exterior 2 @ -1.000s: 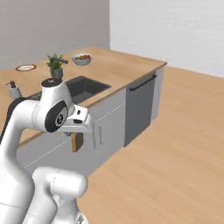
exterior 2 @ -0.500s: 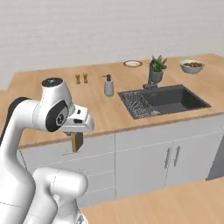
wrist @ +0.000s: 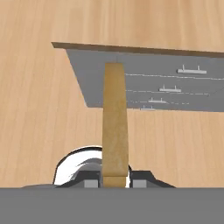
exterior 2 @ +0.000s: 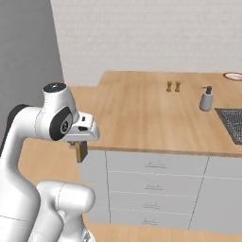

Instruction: Start the toaster. Once the lever pops up, take the bread to the plate on the dining counter.

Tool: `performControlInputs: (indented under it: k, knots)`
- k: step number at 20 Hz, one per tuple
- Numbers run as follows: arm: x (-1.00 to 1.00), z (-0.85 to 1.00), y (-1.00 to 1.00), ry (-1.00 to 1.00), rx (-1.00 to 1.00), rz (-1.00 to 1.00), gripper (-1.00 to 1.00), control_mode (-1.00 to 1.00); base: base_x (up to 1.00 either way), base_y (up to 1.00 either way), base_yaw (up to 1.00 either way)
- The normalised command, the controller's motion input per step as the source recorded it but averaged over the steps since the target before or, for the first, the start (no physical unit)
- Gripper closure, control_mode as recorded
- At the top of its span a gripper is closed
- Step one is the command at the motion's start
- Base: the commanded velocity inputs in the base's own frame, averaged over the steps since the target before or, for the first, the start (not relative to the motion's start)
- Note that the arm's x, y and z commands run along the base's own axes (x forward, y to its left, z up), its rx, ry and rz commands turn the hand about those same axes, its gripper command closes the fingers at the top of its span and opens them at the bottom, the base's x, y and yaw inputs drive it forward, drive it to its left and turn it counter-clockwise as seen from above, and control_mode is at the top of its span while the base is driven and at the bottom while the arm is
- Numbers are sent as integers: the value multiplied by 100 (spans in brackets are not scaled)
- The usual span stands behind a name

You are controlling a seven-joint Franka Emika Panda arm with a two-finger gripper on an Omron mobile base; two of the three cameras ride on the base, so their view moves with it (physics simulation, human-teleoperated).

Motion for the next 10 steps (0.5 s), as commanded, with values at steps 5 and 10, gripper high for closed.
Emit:
performControlInputs:
  k: [5,10]
  knots:
    - [0,0,0,0,0,0,100,100,45,100,0]
    - [0,0,0,0,0,0,100,100,54,100,-18]
